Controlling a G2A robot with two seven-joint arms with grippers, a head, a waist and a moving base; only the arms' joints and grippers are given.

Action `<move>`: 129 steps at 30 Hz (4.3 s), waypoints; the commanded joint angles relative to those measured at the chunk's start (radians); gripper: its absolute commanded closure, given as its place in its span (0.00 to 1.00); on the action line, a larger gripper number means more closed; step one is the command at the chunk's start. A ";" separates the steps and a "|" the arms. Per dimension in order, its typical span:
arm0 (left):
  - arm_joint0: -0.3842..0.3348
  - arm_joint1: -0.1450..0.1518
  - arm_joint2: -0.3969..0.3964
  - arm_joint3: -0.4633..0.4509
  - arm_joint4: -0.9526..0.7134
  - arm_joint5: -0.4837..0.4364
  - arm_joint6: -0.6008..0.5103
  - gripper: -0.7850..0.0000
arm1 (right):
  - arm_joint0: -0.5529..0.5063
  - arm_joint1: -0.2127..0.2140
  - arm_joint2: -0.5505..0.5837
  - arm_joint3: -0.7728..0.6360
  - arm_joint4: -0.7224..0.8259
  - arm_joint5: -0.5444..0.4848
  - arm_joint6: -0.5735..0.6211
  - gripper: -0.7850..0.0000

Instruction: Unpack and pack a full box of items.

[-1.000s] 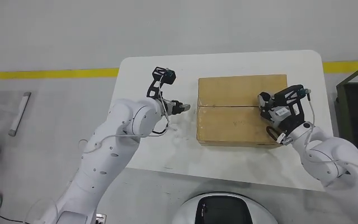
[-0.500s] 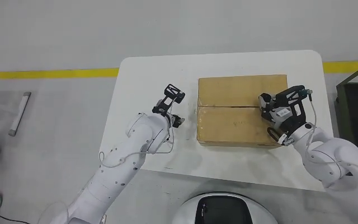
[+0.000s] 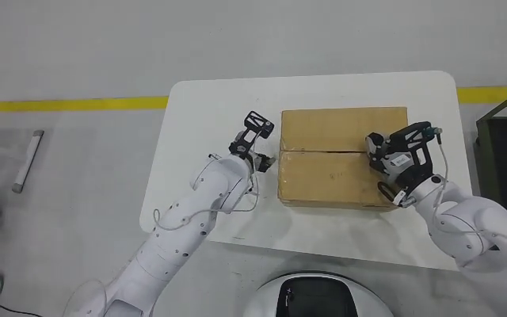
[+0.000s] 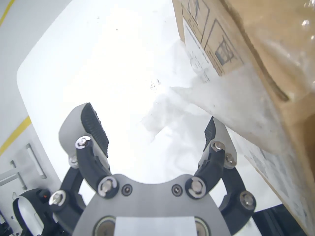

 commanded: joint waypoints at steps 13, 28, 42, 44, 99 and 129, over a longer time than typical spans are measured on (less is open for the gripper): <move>0.052 -0.001 -0.126 -0.106 -0.038 0.011 0.037 0.00 | -0.003 -0.015 0.009 0.002 -0.006 -0.006 0.010 1.00; 0.067 -0.019 -0.165 -0.178 -0.072 -0.014 0.062 0.00 | -0.014 -0.029 0.027 -0.001 0.002 -0.015 0.019 1.00; -0.017 -0.066 -0.082 -0.193 -0.031 -0.018 0.010 0.00 | -0.013 -0.044 0.045 0.012 0.052 -0.027 0.022 1.00; -0.031 -0.075 -0.067 -0.189 -0.029 -0.021 0.008 0.00 | -0.014 -0.045 0.063 0.001 0.072 -0.022 0.019 1.00; -0.321 -0.510 0.320 0.280 -0.041 0.063 0.066 0.00 | -0.242 -0.037 0.713 0.300 0.508 -0.330 0.139 1.00; 0.284 -0.310 -0.401 -0.442 0.513 -0.005 -0.333 0.00 | -0.154 -0.045 0.437 -0.146 0.614 -0.150 0.213 1.00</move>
